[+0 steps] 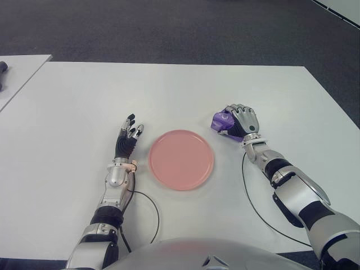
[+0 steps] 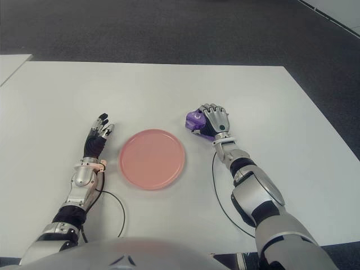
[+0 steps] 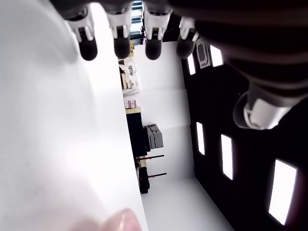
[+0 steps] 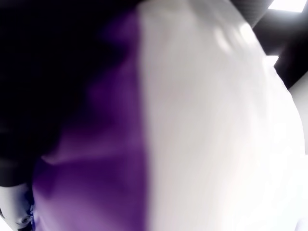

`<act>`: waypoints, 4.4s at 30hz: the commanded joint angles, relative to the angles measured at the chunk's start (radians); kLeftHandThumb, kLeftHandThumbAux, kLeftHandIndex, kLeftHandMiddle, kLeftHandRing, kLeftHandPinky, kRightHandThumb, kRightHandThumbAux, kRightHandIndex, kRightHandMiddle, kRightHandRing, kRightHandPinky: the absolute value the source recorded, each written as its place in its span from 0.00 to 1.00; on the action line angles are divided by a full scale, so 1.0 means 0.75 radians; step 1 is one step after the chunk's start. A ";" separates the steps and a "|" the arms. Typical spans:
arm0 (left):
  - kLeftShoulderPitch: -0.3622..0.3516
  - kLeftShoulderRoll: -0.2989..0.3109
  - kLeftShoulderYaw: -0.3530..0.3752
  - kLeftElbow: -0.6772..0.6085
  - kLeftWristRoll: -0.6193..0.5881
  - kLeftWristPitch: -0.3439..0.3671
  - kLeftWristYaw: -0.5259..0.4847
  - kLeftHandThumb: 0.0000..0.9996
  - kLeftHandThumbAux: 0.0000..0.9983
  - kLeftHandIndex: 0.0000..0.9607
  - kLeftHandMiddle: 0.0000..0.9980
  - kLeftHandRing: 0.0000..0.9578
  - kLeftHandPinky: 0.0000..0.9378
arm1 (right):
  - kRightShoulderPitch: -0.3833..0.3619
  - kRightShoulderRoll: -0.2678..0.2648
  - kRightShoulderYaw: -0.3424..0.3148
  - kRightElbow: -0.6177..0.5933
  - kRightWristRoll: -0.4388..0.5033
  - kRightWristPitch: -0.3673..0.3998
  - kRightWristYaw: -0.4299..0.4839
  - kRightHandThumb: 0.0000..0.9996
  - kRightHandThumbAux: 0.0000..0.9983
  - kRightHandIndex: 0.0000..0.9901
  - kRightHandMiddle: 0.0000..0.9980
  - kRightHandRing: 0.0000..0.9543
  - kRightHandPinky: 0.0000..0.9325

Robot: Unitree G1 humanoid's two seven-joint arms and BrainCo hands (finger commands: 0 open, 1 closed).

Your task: Put the tissue paper into the plate.

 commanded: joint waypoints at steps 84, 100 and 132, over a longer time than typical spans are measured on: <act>0.018 -0.022 -0.010 0.081 0.013 -0.019 0.029 0.00 0.42 0.00 0.00 0.00 0.00 | 0.184 0.044 -0.362 -0.977 -0.062 -0.692 0.132 0.85 0.68 0.40 0.53 0.88 0.89; 0.019 -0.022 -0.018 0.073 0.024 -0.002 0.040 0.00 0.43 0.00 0.00 0.00 0.00 | 0.086 0.077 -0.406 -0.881 -0.077 -0.352 0.264 0.51 0.59 0.14 0.21 0.19 0.15; 0.013 -0.012 -0.016 0.107 0.022 -0.013 0.045 0.00 0.40 0.00 0.00 0.00 0.00 | -0.145 0.217 -0.326 -0.434 -0.053 -0.071 0.143 0.31 0.39 0.00 0.00 0.00 0.00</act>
